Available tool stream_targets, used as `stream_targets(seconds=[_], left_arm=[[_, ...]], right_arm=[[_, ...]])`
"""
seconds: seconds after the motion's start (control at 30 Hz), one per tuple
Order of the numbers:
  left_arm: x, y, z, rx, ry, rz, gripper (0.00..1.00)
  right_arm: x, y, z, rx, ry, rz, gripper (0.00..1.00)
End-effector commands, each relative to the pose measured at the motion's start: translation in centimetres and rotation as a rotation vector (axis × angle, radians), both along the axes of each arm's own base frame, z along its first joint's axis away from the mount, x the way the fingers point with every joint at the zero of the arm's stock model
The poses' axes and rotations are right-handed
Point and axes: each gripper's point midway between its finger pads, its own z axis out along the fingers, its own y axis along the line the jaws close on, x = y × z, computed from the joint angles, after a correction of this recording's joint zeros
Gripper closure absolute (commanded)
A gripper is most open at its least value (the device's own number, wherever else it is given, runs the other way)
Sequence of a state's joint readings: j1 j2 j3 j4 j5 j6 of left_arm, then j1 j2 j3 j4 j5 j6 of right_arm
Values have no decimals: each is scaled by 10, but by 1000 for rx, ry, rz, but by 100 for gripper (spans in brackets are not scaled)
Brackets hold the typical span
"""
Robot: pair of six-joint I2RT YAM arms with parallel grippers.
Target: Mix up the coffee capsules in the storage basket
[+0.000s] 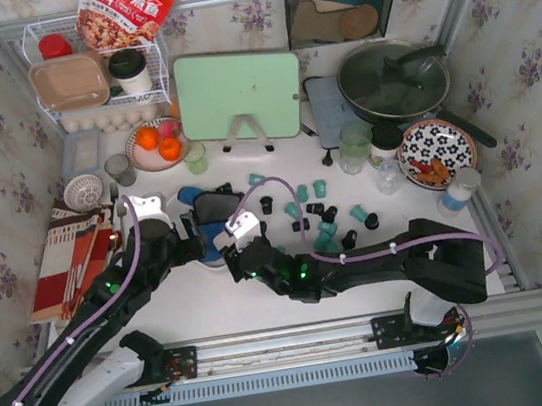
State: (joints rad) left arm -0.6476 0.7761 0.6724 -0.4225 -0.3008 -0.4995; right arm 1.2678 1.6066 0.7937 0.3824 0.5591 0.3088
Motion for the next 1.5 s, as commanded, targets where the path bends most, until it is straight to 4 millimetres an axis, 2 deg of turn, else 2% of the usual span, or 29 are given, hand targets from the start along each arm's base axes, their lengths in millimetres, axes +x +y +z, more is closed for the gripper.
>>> stream_targets(seconds=[0.0,0.13,0.33,0.6,0.77,0.93,1.13,1.27,1.37,1.47], left_arm=[[3,-3,7,-22,-18,4,10],[4,-7,10,-42,-23,-4,11],[6,-11,16,-63,-33,-11,11],[10,-16,38,-85,-55,-23,10],[15,-23,52,-98,-73,-38,10],[23,-38,63,-96,-75,-97,10],[35,-56,68,-72,-73,-167,10],[36,-82,56,-88,-88,-298,9],[30,-120,48,-77,-147,-507,10],[19,-152,31,49,-186,-712,9]], right_arm=[[7,-8,21,-28,-8,-51,50],[9,-21,35,-93,1,-75,51],[9,-34,64,-68,17,-74,56],[13,-49,103,-54,-1,-56,58],[25,-68,123,-47,-26,-85,60],[41,-93,140,10,-19,-104,63],[51,-123,157,76,-22,-128,66],[56,-140,159,104,-12,-146,67],[56,-147,160,127,-1,-139,67],[53,-147,161,153,12,-114,67]])
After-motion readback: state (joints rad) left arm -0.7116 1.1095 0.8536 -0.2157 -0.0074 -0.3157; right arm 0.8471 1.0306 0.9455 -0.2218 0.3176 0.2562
